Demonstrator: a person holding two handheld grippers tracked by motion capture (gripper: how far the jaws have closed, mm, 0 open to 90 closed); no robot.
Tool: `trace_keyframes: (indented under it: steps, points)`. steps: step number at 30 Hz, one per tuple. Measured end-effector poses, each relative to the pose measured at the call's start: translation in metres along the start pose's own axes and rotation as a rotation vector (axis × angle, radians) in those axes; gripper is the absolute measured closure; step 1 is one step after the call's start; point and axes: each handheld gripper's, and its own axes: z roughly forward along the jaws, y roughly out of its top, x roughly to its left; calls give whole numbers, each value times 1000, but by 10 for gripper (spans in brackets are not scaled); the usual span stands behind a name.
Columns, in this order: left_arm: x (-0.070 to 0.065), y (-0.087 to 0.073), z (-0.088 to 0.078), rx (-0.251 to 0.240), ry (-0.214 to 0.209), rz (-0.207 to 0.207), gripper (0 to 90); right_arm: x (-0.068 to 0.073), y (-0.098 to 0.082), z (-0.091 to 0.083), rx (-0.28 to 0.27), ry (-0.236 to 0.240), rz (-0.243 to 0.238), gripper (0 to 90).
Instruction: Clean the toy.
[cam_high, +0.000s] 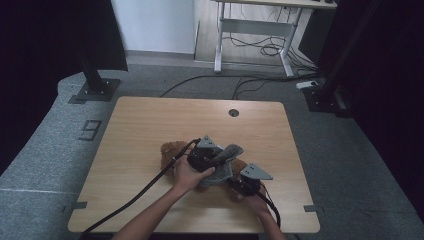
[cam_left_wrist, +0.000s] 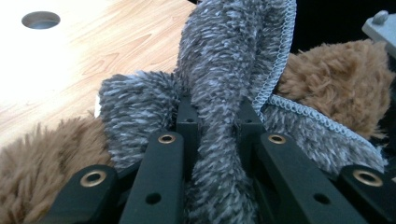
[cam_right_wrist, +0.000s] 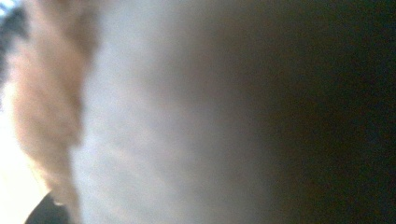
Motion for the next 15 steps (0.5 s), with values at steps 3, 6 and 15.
trace_keyframes:
  steps: [3, 6, 15]
  points:
    - [5, -2, -7, 2, 14, -1, 774, 0, 0, -1, 2, 0, 2, 631]
    - [20, -8, -21, -14, 31, -31, 774, -1, 0, -1, 0, 6, 12, 632]
    - [64, -27, -73, -75, 168, -98, 772, -3, -1, 0, -3, 12, 18, 634]
